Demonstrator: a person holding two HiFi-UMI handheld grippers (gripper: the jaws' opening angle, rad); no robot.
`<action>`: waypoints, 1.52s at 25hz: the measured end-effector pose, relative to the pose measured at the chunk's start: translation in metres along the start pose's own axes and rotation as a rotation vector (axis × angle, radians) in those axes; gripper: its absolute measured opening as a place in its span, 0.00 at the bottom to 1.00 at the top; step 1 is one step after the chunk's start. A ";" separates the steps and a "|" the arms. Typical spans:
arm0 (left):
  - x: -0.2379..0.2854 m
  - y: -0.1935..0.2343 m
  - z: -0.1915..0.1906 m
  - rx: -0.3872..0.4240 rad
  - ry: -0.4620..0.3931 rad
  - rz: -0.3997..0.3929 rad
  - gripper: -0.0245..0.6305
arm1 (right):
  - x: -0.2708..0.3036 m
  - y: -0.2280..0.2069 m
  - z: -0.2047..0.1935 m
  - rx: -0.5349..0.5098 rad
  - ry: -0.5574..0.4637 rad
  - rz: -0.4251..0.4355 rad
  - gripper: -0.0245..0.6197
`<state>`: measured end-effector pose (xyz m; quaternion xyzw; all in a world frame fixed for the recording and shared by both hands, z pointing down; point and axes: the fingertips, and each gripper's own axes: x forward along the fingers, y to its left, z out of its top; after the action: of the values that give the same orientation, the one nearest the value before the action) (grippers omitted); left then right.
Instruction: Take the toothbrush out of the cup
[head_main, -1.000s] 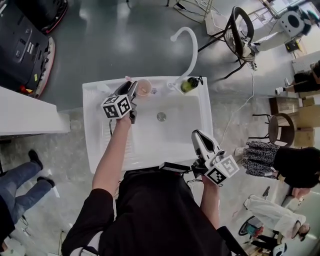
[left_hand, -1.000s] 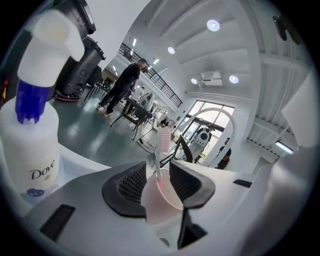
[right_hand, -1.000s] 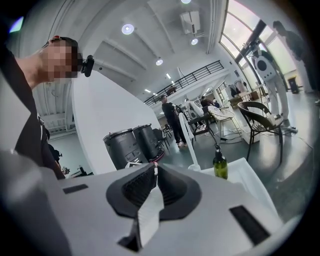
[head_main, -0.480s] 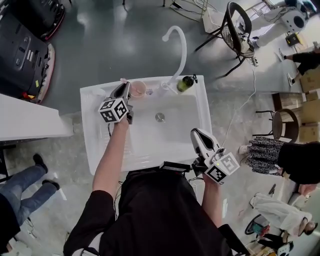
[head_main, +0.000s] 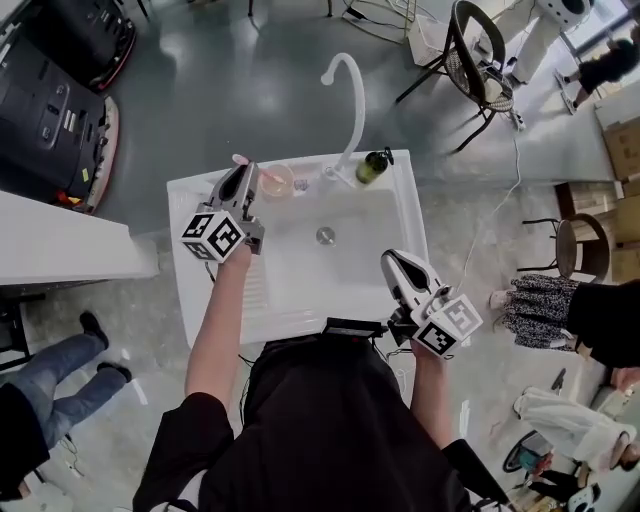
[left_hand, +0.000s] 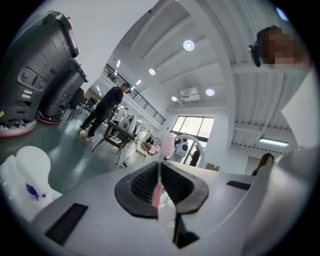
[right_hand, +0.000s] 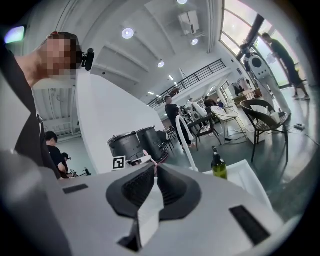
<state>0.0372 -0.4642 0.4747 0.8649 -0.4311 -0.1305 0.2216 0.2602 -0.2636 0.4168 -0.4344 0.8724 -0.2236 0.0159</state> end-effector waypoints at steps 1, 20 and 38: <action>-0.002 -0.012 0.006 -0.014 -0.005 -0.054 0.07 | 0.001 0.000 0.001 -0.001 0.001 0.008 0.05; -0.077 -0.226 0.043 0.001 0.199 -1.099 0.07 | 0.028 0.042 0.021 -0.004 0.035 0.391 0.06; -0.098 -0.270 0.076 -0.201 0.081 -1.478 0.07 | 0.014 0.107 0.026 0.178 0.074 1.017 0.20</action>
<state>0.1330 -0.2627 0.2778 0.9090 0.2851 -0.2522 0.1696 0.1764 -0.2281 0.3529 0.0558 0.9508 -0.2763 0.1288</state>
